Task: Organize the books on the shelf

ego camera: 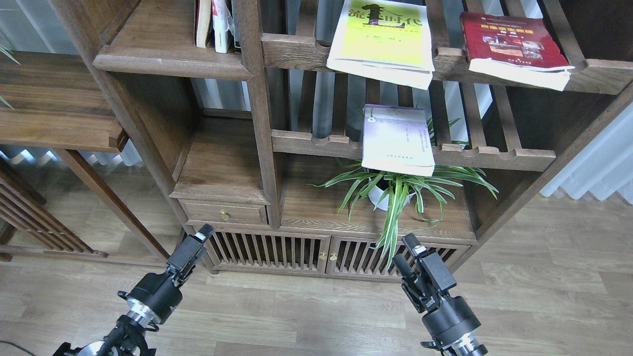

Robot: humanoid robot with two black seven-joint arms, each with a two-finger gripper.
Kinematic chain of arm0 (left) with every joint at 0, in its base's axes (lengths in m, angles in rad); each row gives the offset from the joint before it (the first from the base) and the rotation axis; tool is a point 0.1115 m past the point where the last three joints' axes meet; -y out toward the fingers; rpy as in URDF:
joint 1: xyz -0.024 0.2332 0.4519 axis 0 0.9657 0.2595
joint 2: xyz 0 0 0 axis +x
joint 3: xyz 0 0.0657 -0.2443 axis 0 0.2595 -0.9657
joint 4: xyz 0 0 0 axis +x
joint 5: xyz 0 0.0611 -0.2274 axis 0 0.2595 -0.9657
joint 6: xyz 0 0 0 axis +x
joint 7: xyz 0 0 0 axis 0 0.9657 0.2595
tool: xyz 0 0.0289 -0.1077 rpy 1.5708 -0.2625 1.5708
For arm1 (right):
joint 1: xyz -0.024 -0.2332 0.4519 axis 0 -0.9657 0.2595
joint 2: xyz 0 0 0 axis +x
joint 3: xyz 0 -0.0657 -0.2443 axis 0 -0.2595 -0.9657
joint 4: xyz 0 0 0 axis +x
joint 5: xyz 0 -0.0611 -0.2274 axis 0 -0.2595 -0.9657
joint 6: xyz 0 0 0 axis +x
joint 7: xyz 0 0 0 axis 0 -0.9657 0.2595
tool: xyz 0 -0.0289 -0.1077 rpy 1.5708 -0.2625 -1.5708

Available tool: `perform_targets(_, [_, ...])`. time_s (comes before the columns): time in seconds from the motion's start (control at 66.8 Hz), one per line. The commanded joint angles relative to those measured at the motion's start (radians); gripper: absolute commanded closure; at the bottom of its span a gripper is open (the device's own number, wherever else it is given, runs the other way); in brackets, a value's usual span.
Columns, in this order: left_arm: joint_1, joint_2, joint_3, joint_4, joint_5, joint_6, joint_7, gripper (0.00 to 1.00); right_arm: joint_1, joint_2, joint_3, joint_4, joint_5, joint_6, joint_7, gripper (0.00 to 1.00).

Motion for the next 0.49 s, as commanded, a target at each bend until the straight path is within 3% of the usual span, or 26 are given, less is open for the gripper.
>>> perform_targets(0.0, [-0.004, 0.0, -0.005, -0.002, 0.002, 0.0, 0.0, 0.0, 0.0, 0.0, 0.007, -0.004, 0.003, 0.0, 0.0, 0.01])
perform_targets(0.479, [-0.013, 0.0, -0.005, -0.025, 0.0, 0.0, 0.002, 0.0, 0.016, 0.01, -0.058, -0.008, 0.149, 0.0, 0.019, 0.01])
